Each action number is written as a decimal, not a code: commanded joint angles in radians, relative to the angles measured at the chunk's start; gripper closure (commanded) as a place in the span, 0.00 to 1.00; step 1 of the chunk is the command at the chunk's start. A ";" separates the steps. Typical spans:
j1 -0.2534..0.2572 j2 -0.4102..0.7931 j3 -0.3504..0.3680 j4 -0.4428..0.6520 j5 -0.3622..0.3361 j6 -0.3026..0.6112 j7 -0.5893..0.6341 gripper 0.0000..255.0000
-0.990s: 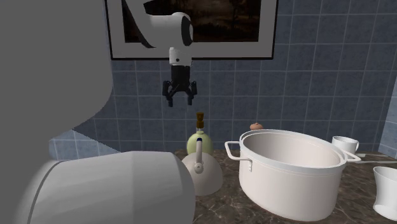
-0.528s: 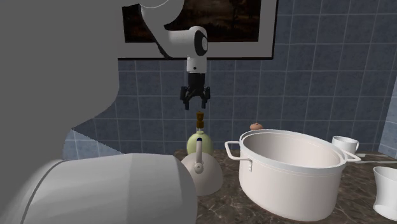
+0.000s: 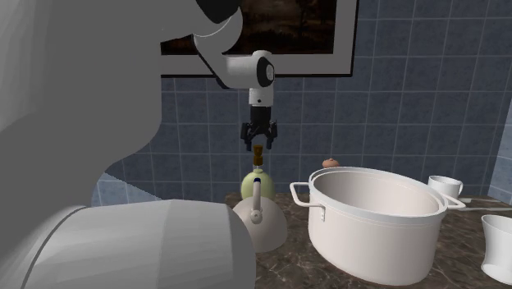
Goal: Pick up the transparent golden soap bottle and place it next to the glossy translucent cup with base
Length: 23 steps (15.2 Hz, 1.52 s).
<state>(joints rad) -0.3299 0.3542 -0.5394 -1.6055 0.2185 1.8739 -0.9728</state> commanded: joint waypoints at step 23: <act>0.001 -0.004 0.000 0.004 -0.002 -0.006 0.002 1.00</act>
<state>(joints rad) -0.3293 0.3546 -0.5389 -1.6114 0.2190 1.8800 -0.9733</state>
